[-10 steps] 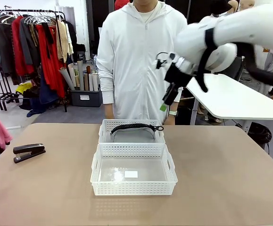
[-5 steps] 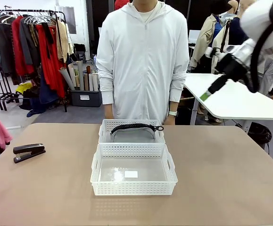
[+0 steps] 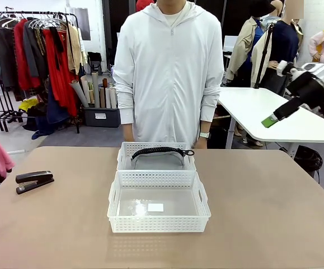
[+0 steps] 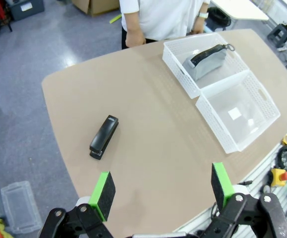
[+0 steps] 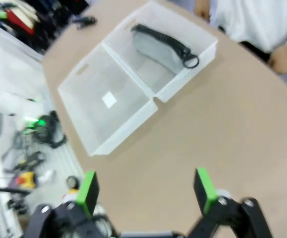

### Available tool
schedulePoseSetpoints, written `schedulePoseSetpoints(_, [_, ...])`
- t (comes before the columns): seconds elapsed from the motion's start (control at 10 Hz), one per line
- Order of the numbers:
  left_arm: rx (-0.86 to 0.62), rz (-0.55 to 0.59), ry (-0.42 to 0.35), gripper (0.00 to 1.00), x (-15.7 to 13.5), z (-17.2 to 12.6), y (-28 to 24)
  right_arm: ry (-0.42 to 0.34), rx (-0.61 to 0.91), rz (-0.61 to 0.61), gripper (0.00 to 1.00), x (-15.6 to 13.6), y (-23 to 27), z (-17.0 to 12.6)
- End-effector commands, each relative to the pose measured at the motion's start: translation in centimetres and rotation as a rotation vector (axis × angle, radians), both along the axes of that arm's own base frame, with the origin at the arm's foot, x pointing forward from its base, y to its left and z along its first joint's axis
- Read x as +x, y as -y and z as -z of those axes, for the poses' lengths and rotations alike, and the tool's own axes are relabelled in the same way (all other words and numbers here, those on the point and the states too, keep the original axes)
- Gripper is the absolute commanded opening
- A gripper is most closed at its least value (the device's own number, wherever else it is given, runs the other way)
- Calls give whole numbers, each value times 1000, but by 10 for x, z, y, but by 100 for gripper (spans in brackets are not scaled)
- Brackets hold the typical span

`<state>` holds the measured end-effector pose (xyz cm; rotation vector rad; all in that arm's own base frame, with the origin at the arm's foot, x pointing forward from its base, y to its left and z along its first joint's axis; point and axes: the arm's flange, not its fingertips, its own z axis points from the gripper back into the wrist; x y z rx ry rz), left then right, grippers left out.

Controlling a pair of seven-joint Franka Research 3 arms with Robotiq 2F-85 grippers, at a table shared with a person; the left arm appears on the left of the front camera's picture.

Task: Distribute items into two baskets.
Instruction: Pick up the Stapler that the person points to.

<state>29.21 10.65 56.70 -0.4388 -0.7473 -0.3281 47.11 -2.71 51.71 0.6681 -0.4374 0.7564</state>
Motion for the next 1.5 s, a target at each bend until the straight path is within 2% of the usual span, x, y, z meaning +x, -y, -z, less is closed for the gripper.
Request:
schedulePoseSetpoints(0.0, [-4, 3, 2, 100, 0, 1, 1, 63, 59, 20, 100, -46, -9, 2])
schedulePoseSetpoints(0.3, [-4, 3, 2, 100, 0, 1, 1, 107, 82, 56, 100, -85, -9, -8])
schedulePoseSetpoints(0.8, [-4, 3, 2, 100, 0, 1, 1, 46, 98, 122, 100, -83, 11, -38])
schedulePoseSetpoints(1.2, [-4, 3, 2, 100, 0, 1, 1, 24, 123, 122, 100, -81, 11, -42])
schedulePoseSetpoints(1.4, [-4, 3, 2, 100, 0, 1, 1, 51, 97, 116, 100, -86, 13, -35])
